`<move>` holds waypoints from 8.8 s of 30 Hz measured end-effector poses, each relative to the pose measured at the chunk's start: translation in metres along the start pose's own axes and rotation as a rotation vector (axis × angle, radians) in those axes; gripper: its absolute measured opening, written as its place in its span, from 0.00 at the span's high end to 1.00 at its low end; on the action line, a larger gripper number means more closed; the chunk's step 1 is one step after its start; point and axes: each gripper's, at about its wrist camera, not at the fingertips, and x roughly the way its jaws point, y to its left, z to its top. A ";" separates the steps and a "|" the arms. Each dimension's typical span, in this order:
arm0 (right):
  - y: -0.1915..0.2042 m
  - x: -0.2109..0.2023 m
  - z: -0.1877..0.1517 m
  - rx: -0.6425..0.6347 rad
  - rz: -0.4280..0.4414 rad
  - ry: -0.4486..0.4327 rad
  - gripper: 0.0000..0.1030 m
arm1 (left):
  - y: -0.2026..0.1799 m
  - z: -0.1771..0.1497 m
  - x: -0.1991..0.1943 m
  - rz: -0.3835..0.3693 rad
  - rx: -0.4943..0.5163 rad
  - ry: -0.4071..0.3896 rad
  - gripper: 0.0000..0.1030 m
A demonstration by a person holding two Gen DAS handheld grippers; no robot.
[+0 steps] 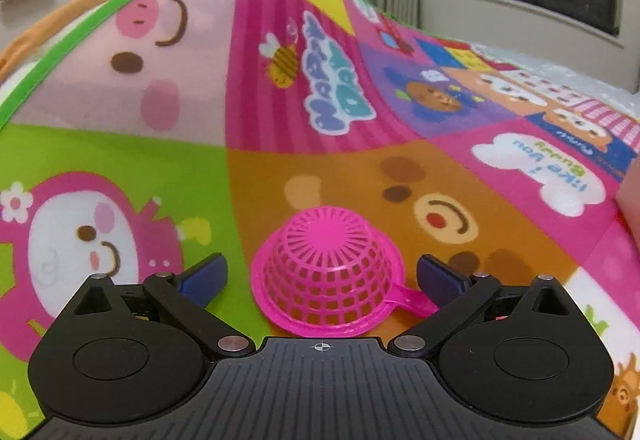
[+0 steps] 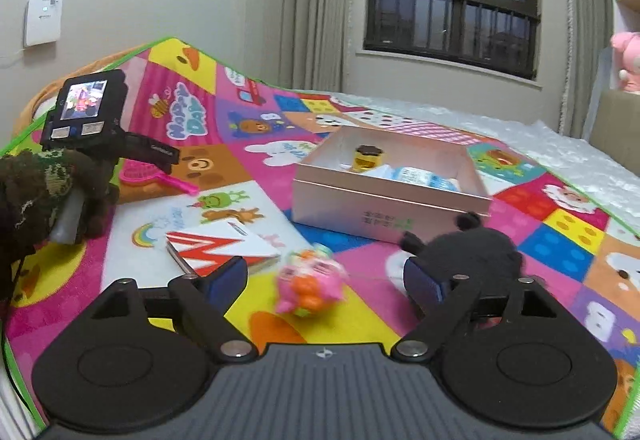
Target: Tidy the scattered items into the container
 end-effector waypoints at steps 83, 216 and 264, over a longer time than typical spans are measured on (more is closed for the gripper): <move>-0.003 0.007 -0.059 0.025 -0.107 0.072 0.00 | -0.098 -0.100 -0.126 -0.541 0.392 -0.019 0.00; -0.129 0.057 0.085 0.228 -0.207 0.044 0.25 | -0.055 -0.097 -0.137 -0.538 0.229 -0.063 0.00; -0.084 0.016 -0.017 0.231 -0.155 0.073 0.03 | -0.084 -0.131 -0.184 -0.586 0.352 -0.176 0.00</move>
